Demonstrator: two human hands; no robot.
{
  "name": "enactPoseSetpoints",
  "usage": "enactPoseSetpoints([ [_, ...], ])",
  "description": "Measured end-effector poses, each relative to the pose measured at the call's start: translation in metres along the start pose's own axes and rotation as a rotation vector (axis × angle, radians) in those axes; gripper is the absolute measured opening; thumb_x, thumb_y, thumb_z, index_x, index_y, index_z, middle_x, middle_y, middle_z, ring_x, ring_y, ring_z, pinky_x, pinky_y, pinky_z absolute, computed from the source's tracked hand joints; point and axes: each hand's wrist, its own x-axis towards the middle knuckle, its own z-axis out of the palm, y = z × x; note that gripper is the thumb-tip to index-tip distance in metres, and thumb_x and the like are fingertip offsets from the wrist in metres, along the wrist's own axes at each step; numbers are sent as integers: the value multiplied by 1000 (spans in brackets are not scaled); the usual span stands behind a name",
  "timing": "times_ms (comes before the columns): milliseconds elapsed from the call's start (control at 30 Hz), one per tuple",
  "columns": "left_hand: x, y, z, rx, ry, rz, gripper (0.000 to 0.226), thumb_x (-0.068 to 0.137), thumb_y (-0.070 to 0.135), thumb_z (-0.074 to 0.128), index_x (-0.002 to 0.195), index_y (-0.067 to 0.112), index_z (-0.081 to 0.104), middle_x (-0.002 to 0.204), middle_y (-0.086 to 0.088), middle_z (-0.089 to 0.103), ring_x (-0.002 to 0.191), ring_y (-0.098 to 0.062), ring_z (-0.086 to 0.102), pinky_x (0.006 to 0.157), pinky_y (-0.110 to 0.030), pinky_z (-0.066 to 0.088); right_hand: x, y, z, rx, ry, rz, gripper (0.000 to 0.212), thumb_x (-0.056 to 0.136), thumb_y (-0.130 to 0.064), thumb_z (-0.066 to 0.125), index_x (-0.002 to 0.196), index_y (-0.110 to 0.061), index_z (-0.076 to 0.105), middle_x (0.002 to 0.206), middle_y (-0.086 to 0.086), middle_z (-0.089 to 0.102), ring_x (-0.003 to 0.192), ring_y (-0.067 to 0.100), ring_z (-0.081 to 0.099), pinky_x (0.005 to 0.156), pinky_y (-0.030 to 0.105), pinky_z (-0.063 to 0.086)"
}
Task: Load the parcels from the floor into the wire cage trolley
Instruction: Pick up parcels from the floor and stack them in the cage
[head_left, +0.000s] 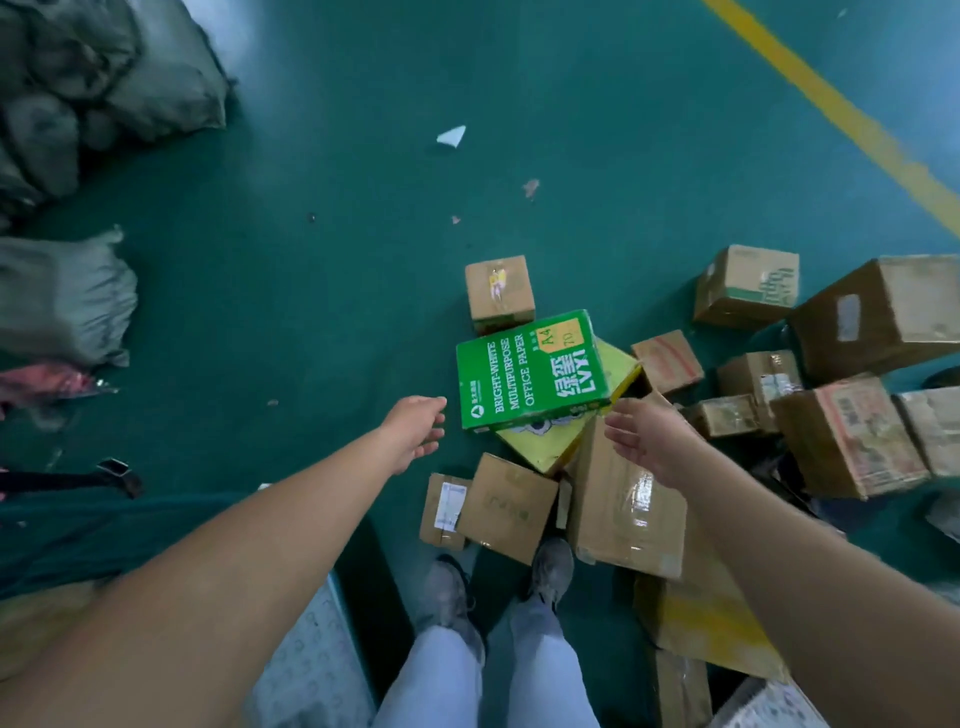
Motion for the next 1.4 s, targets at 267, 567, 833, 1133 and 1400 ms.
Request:
enactPoseSetpoints([
  [267, 137, -29, 19, -20, 27, -114, 17, 106, 30, 54, 117, 18, 57, 111, -3, 59, 98, -20, 58, 95, -36, 51, 152, 8, 35, -227, -65, 33, 26, 106, -21, 46, 127, -10, 57, 119, 10, 68, 100, 24, 64, 84, 33, 55],
  [567, 318, -71, 38, 9, -7, -171, 20, 105, 30, 54, 120, 17, 55, 118, -4, 58, 103, -21, 58, 99, -38, 51, 312, 56, 98, -480, -16, -2, 32, 104, -20, 50, 134, -10, 56, 114, 5, 63, 98, 19, 64, 71, 28, 54],
  [833, 459, -124, 80, 75, -96, -215, 42, 106, 30, 54, 144, 16, 47, 141, -6, 50, 125, -24, 54, 101, -40, 52, 431, 94, 114, -700, 206, -46, 59, 100, -23, 52, 156, -16, 34, 149, 12, 41, 87, 19, 61, 67, 30, 51],
  [1133, 547, -174, 126, -24, -91, -352, 72, 104, 38, 57, 162, 22, 17, 167, -15, 20, 141, -45, 40, 102, -52, 53, 526, 114, 107, -586, 502, 78, 82, 104, -28, 51, 164, -26, -5, 170, 1, -3, 116, 28, 48, 95, 29, 42],
  [1400, 575, -191, 142, -191, -82, -463, 61, 104, 37, 58, 157, 23, 31, 169, -10, 13, 152, -39, 24, 98, -56, 55, 562, 116, 96, -531, 611, 200, 85, 102, -35, 56, 164, -19, 2, 168, 8, 11, 147, 36, 27, 114, 43, 33],
])
